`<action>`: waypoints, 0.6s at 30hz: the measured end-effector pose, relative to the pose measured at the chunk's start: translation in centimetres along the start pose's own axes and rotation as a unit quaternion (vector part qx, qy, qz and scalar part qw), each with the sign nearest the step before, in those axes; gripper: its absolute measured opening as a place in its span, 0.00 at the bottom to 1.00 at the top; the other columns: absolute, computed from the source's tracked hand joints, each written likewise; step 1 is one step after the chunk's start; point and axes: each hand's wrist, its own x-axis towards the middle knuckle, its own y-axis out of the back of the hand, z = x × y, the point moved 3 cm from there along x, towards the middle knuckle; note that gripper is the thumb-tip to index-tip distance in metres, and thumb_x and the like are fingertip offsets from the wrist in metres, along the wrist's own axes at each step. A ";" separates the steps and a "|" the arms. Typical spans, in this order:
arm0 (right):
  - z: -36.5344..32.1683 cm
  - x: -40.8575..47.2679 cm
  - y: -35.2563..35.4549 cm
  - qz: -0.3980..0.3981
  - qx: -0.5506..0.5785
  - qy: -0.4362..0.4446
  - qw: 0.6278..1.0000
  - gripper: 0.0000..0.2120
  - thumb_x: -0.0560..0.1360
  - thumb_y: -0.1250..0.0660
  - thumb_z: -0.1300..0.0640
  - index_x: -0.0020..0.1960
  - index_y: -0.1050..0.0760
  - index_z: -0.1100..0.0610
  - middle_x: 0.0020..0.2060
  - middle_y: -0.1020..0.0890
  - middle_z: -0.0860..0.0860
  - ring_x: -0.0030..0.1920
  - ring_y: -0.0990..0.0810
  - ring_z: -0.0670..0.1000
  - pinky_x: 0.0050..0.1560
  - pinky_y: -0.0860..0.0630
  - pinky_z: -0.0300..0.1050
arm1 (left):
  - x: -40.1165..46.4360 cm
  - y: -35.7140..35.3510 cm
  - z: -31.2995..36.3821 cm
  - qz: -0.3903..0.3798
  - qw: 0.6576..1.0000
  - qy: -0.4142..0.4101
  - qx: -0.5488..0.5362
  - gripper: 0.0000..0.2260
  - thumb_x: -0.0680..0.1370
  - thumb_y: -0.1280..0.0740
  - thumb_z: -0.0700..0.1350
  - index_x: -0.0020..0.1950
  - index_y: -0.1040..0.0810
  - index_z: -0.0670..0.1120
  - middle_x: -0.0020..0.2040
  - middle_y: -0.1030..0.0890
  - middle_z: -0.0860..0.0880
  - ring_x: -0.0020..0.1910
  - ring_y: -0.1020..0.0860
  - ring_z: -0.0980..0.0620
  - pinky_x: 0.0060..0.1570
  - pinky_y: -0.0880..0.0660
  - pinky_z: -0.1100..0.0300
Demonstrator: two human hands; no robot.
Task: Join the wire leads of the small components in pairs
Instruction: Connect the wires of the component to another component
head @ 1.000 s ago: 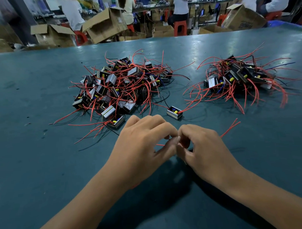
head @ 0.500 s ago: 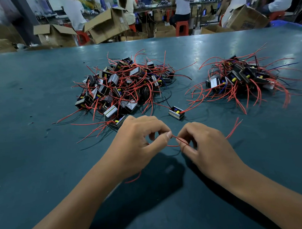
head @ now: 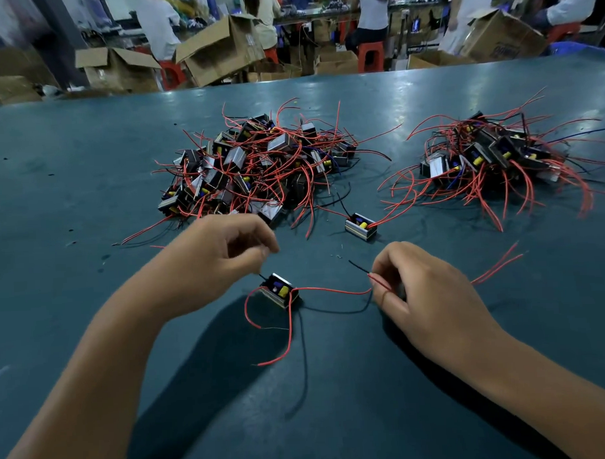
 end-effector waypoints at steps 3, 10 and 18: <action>-0.2 -0.4 0.1 -0.020 -0.014 0.001 1.000 0.06 0.75 0.34 0.49 0.44 0.31 0.46 0.38 0.26 0.41 0.39 0.27 0.44 0.38 0.30 0.44 | 0.0 -1.4 -0.3 -0.105 0.993 0.048 0.030 0.04 0.81 0.33 0.47 0.49 0.21 0.57 0.33 0.18 0.52 0.27 0.24 0.56 0.31 0.26 0.56; -0.3 -1.1 0.3 -0.057 -0.020 -0.001 0.998 0.07 0.74 0.34 0.46 0.45 0.32 0.45 0.37 0.27 0.40 0.41 0.28 0.40 0.38 0.35 0.35 | 0.1 -2.1 -0.3 -0.077 0.972 0.089 0.205 0.06 0.79 0.33 0.58 0.49 0.21 0.58 0.33 0.22 0.56 0.32 0.26 0.59 0.33 0.29 0.63; 0.2 -0.9 0.9 -0.114 -0.037 0.009 0.993 0.11 0.72 0.33 0.41 0.47 0.33 0.43 0.40 0.26 0.39 0.43 0.29 0.37 0.41 0.34 0.36 | 0.1 -2.9 0.1 -0.078 0.966 0.052 0.243 0.09 0.76 0.32 0.60 0.52 0.24 0.58 0.49 0.27 0.58 0.48 0.26 0.57 0.51 0.28 0.57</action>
